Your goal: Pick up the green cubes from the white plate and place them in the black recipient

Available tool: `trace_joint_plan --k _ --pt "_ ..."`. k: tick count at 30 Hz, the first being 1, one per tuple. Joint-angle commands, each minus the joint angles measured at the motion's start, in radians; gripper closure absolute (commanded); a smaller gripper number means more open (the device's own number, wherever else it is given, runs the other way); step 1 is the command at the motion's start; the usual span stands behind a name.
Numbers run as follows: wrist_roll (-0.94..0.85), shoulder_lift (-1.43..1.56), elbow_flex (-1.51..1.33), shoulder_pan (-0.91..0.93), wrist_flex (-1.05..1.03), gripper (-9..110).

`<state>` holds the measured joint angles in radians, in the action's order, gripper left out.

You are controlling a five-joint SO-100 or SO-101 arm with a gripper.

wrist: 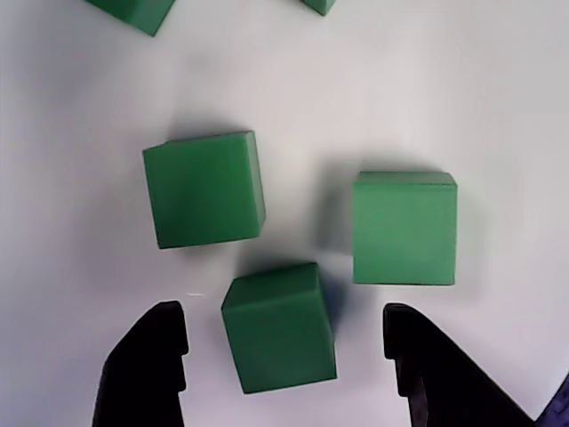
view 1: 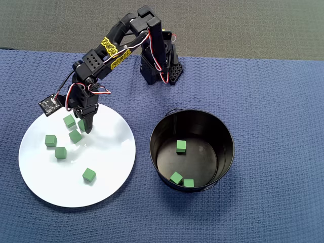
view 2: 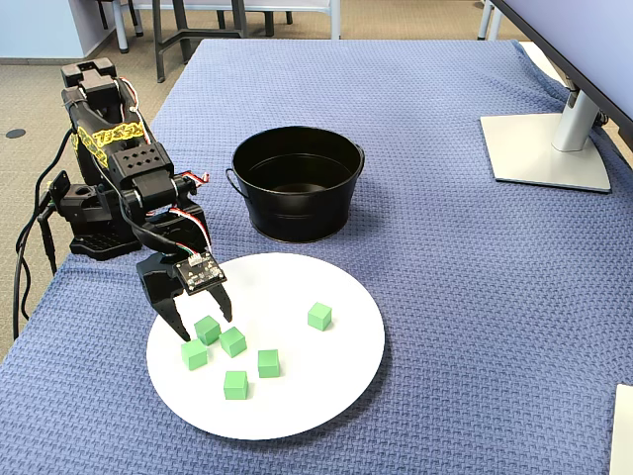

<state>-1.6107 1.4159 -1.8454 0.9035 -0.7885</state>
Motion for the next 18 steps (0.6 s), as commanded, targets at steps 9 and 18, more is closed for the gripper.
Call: trace_joint_plan --k 9,18 --pt "-0.015 0.017 -0.041 -0.021 0.055 99" --pt "-0.008 0.018 -0.058 -0.023 0.098 101"
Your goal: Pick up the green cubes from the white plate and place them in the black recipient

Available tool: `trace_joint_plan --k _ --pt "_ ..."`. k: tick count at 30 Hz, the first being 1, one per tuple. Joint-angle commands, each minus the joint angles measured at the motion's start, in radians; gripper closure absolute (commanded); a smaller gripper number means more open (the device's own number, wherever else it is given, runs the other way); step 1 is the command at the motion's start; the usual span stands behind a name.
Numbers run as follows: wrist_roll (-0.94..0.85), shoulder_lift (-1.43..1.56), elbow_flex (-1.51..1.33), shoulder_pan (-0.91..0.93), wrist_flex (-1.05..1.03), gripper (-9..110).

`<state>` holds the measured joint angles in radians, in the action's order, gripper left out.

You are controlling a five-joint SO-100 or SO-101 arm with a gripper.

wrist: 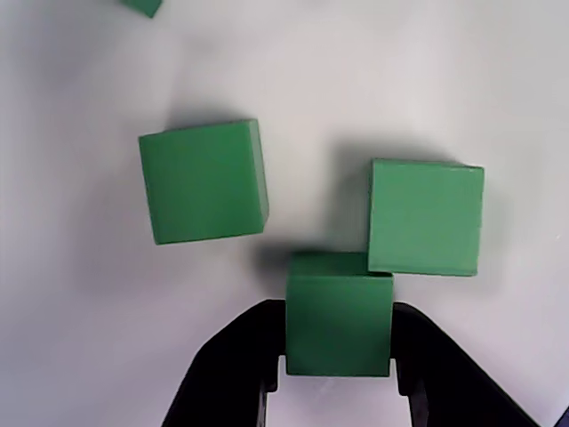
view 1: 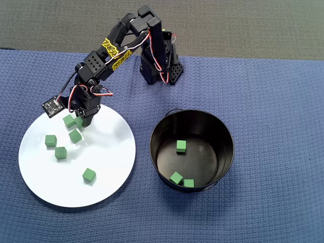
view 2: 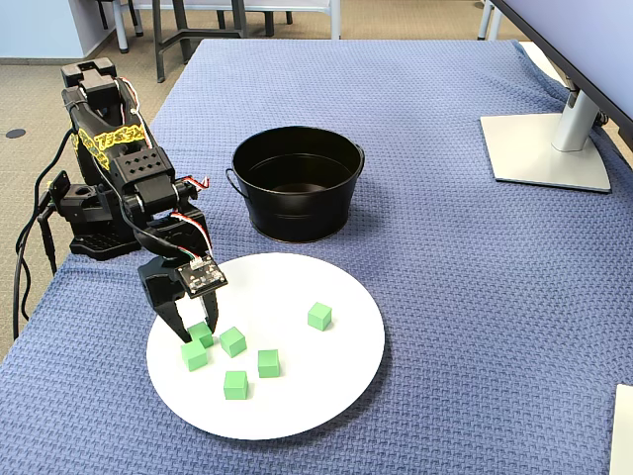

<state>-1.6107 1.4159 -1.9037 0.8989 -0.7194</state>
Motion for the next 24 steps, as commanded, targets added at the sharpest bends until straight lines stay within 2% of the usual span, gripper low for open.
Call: trace_joint_plan --k 1,3,9,16,24 --pt "0.014 0.021 -0.002 -0.02 0.043 101" --pt "0.075 0.043 0.014 -0.023 0.046 101" --pt "0.324 0.167 0.144 -0.038 -0.137 101" --pt "0.497 0.334 0.212 -0.067 -0.305 101" --pt "0.761 0.52 0.322 -0.258 -0.555 101"
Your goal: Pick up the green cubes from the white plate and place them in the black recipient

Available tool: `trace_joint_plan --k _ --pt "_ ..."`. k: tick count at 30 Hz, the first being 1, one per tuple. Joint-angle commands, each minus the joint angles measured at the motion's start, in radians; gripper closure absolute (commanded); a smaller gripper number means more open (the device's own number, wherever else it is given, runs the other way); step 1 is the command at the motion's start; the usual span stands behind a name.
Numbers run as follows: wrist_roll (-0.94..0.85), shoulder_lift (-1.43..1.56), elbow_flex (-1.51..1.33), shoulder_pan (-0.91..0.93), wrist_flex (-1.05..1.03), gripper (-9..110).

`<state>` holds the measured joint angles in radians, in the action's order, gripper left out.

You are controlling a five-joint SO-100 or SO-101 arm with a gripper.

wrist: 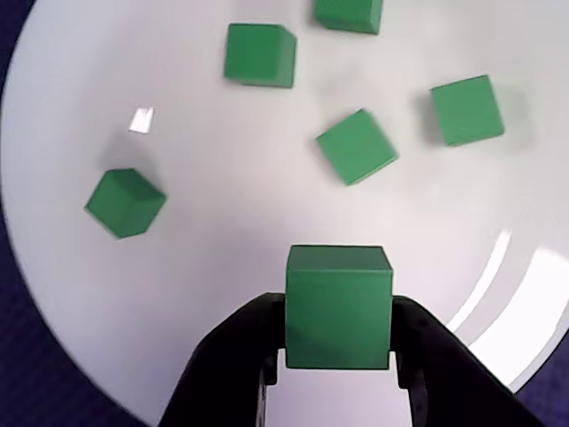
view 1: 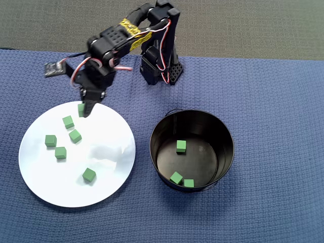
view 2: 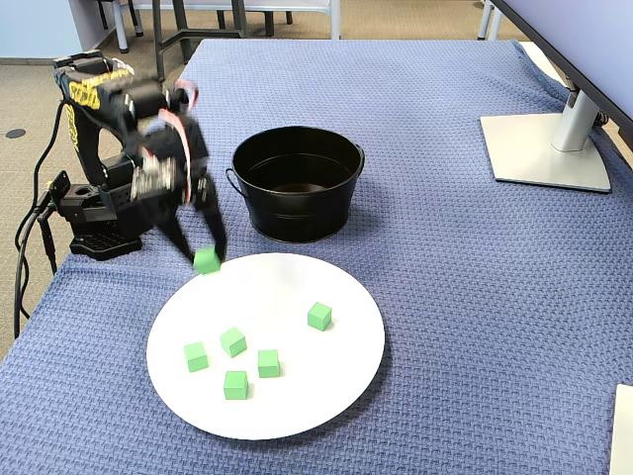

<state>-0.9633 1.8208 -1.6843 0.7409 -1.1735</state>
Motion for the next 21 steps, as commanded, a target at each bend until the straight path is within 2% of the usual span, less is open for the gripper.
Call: trace_joint_plan --k 1,10,16,21 --pt "0.155 0.135 0.12 -0.137 -0.132 101" --pt "0.592 0.118 0.314 -0.566 -0.322 102" --pt "0.773 0.081 0.256 -0.847 -0.268 102" --pt "0.825 0.067 0.1 -0.946 -0.147 102"
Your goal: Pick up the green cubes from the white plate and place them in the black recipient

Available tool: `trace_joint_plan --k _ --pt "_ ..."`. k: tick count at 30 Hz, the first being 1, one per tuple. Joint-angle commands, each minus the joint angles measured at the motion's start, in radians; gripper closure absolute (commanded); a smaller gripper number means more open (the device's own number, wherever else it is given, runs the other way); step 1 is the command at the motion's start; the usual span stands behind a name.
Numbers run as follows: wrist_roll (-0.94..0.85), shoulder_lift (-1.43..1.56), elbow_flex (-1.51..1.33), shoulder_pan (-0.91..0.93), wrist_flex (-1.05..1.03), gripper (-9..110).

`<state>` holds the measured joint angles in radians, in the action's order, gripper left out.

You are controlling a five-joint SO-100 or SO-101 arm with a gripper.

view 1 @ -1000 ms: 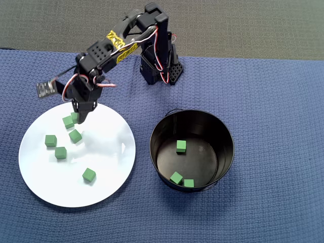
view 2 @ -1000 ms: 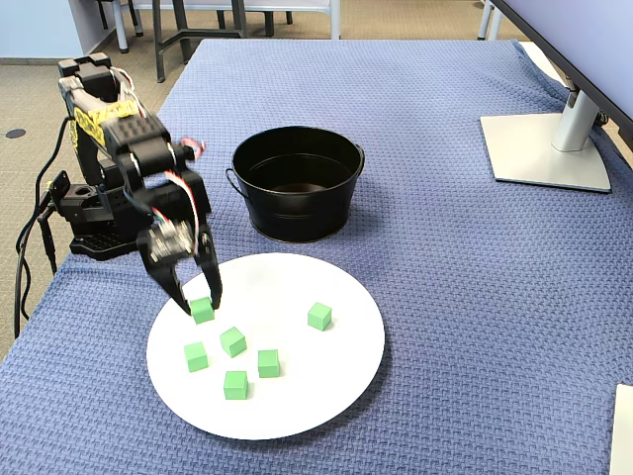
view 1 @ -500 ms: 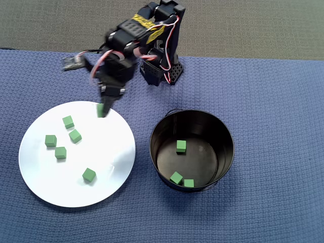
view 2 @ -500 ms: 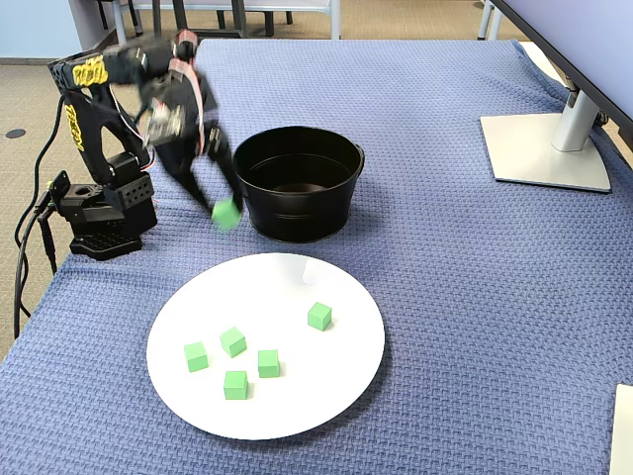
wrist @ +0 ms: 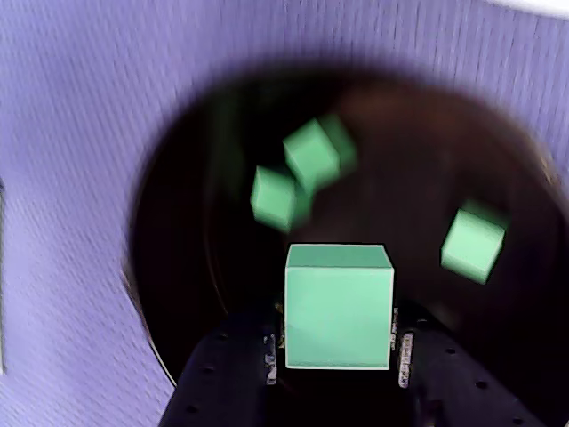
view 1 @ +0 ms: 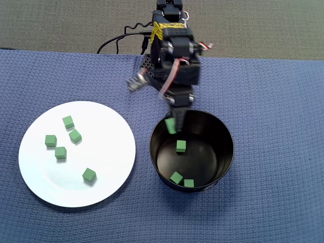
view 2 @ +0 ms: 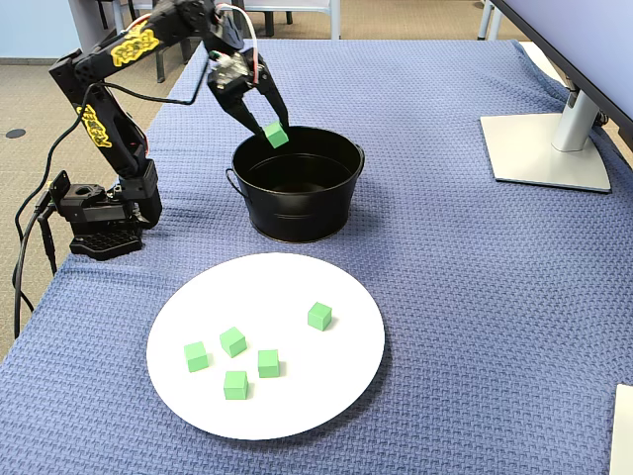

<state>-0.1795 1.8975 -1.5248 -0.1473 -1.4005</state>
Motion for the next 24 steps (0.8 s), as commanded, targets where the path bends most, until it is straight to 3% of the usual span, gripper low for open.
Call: trace_joint_plan --k 1,4,7,9,16,20,24 --pt "0.043 -0.023 -0.087 -0.063 0.107 102" --pt "0.041 -0.061 -0.163 -0.071 0.193 100" --pt "0.008 -0.058 -0.192 -0.086 0.21 67" --pt "0.017 -0.035 -0.186 -0.071 0.218 64" --pt "-0.141 0.054 -0.087 0.087 0.156 69" --pt "-0.164 0.048 0.029 0.341 0.074 74" --pt "-0.336 -0.002 -0.026 0.541 0.117 76"
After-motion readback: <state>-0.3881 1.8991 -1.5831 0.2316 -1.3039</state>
